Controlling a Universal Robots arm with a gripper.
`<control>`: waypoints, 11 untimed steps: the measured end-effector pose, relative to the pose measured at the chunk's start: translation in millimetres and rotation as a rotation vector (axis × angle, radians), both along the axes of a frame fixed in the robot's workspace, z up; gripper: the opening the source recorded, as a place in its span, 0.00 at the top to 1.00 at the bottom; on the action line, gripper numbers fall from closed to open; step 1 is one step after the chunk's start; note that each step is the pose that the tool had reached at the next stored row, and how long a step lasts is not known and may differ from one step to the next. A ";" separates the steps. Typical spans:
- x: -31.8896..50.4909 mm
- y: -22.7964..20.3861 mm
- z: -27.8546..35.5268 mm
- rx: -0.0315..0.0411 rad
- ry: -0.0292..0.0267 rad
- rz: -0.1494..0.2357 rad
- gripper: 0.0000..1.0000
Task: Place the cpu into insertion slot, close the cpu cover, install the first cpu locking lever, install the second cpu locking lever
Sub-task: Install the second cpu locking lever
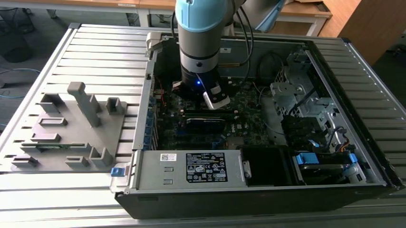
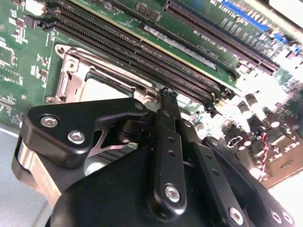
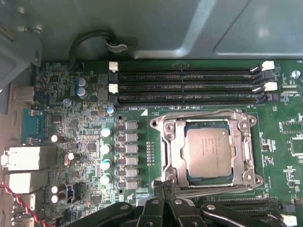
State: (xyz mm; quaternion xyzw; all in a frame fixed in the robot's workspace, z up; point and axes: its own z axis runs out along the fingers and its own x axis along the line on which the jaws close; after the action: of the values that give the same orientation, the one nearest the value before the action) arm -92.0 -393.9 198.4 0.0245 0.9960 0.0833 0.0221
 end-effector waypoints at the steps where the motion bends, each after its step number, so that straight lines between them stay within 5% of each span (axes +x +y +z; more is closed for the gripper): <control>1: 0.0 0.0 -0.1 0.0047 0.0000 0.000 0.89; 4: -0.4 0.1 -0.8 0.0138 0.0000 0.000 0.89; 11: -3.9 0.0 -4.2 0.0196 0.0000 0.000 0.89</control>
State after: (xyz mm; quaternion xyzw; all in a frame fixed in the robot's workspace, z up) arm -95.8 -393.9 194.2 0.0247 0.9951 0.0931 0.0218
